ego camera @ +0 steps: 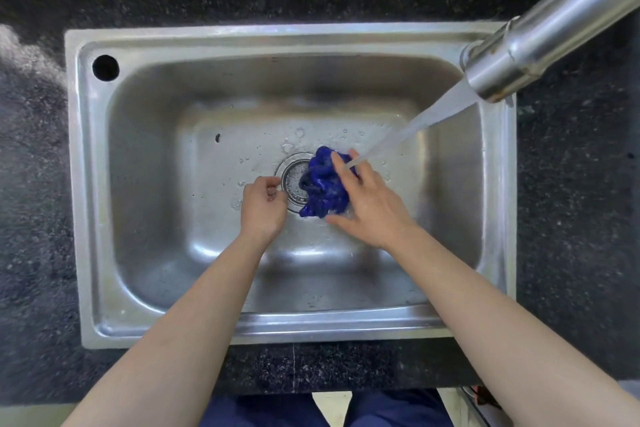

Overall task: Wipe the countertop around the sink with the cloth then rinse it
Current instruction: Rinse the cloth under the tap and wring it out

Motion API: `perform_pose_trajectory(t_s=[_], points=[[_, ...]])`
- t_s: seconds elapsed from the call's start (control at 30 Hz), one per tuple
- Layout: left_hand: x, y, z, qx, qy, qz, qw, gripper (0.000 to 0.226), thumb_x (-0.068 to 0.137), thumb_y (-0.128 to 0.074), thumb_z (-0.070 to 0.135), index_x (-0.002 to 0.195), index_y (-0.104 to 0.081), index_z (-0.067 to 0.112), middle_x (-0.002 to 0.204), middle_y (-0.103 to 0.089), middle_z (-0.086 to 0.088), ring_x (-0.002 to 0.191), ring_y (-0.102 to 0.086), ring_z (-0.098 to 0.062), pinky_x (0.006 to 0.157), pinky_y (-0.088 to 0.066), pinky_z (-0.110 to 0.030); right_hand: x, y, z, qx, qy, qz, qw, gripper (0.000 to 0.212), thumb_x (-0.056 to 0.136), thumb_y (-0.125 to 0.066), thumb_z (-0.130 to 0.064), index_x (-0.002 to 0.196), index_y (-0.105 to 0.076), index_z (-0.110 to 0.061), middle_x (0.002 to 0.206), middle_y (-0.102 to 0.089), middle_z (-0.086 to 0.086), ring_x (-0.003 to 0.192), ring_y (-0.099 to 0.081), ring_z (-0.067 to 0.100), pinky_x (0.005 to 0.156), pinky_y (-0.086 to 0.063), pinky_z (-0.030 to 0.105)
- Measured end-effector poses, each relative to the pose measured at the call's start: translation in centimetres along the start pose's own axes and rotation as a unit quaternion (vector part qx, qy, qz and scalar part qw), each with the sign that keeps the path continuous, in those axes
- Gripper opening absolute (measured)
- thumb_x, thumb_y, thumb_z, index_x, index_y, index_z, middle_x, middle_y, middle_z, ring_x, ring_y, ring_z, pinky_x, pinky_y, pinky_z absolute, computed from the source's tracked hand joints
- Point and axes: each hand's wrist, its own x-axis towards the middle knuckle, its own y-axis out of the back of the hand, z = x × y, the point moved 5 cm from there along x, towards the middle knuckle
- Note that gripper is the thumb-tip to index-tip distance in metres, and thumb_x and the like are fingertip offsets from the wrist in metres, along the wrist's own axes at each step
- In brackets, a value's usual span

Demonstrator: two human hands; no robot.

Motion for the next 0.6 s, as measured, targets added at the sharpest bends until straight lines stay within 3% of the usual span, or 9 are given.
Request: perform_pose_trajectory(t_s=[0.03, 0.1, 0.17, 0.23, 0.33, 0.43, 0.5, 0.6], points=[[-0.1, 0.0, 0.1, 0.001, 0.001, -0.001, 1.0, 0.03, 0.093, -0.055, 0.01, 0.123, -0.061, 0.011, 0.121, -0.058, -0.017, 0.091, -0.058, -0.019, 0.095, -0.049, -0.035, 0.5, -0.6, -0.1, -0.017, 0.024, -0.008, 1.0, 0.098, 0.086, -0.072, -0.043, 0.161, -0.011, -0.027, 0.163, -0.017, 0.01, 0.126, -0.041, 0.038, 0.097, -0.049, 0.046], [-0.2, 0.1, 0.1, 0.004, 0.004, -0.004, 1.0, 0.031, 0.093, -0.055, 0.01, 0.124, -0.061, 0.011, 0.12, -0.058, -0.017, 0.09, -0.057, -0.019, 0.093, -0.048, -0.033, 1.7, -1.2, 0.1, -0.009, 0.046, 0.039, 0.998, 0.084, 0.086, -0.074, -0.025, 0.158, -0.029, -0.019, 0.152, -0.039, 0.016, 0.112, -0.05, 0.041, 0.092, -0.051, 0.043], [-0.4, 0.1, 0.0, -0.001, 0.006, -0.006, 1.0, 0.031, 0.093, -0.055, 0.01, 0.123, -0.06, 0.011, 0.118, -0.059, -0.018, 0.087, -0.056, -0.019, 0.092, -0.048, -0.034, 2.8, -1.3, 0.6, 0.08, 0.004, 0.057, 0.995, 0.06, 0.091, -0.064, -0.014, 0.148, -0.045, -0.015, 0.128, -0.051, 0.013, 0.106, -0.055, 0.036, 0.087, -0.047, 0.033], [-0.5, 0.2, 0.1, -0.016, 0.003, -0.004, 1.0, 0.027, 0.095, -0.055, 0.012, 0.122, -0.06, 0.011, 0.116, -0.06, -0.018, 0.087, -0.055, -0.018, 0.09, -0.049, -0.035, 3.7, -1.0, 0.6, 0.111, -0.014, 0.05, 0.992, 0.05, 0.089, -0.061, -0.008, 0.137, -0.054, -0.014, 0.113, -0.053, 0.011, 0.1, -0.057, 0.033, 0.084, -0.046, 0.033], [-1.0, 0.3, 1.0, -0.054, -0.015, -0.003, 0.998, 0.026, 0.101, -0.052, 0.025, 0.121, -0.06, 0.011, 0.113, -0.063, -0.008, 0.095, -0.058, -0.02, 0.085, -0.044, -0.029, 3.8, -0.3, 0.4, 0.177, -0.035, 0.042, 0.983, 0.024, 0.092, -0.069, -0.026, 0.11, -0.066, -0.01, 0.094, -0.062, 0.008, 0.088, -0.061, 0.028, 0.077, -0.045, 0.032], [-1.7, -0.1, 2.0, -0.128, -0.027, -0.033, 0.991, 0.031, 0.096, -0.052, 0.042, 0.12, -0.058, 0.022, 0.105, -0.065, 0.004, 0.097, -0.062, -0.016, 0.091, -0.049, -0.04, 2.0, 1.1, 0.3, 0.189, -0.102, 0.006, 0.977, 0.053, 0.091, -0.054, -0.065, 0.073, -0.055, -0.016, 0.068, -0.056, -0.002, 0.069, -0.054, 0.02, 0.066, -0.035, 0.03], [-1.8, -0.6, 2.3, -0.139, -0.021, -0.051, 0.989, 0.042, 0.091, -0.054, 0.048, 0.125, -0.057, 0.024, 0.106, -0.063, 0.007, 0.102, -0.063, -0.017, 0.093, -0.05, -0.042, 0.7, 1.7, 1.0, 0.138, -0.17, -0.026, 0.976, 0.064, 0.092, -0.034, -0.075, 0.067, -0.05, -0.018, 0.071, -0.056, 0.001, 0.076, -0.054, 0.025, 0.067, -0.035, 0.033], [-1.7, -1.3, 2.5, -0.13, -0.023, -0.053, 0.99, 0.042, 0.098, -0.06, 0.03, 0.136, -0.054, 0.014, 0.103, -0.06, 0.004, 0.095, -0.059, -0.015, 0.093, -0.049, -0.041, -1.3, 1.7, 1.9, 0.073, -0.235, -0.017, 0.969, 0.061, 0.098, -0.027, -0.071, 0.078, -0.051, -0.018, 0.09, -0.063, 0.007, 0.093, -0.061, 0.032, 0.069, -0.037, 0.035]])
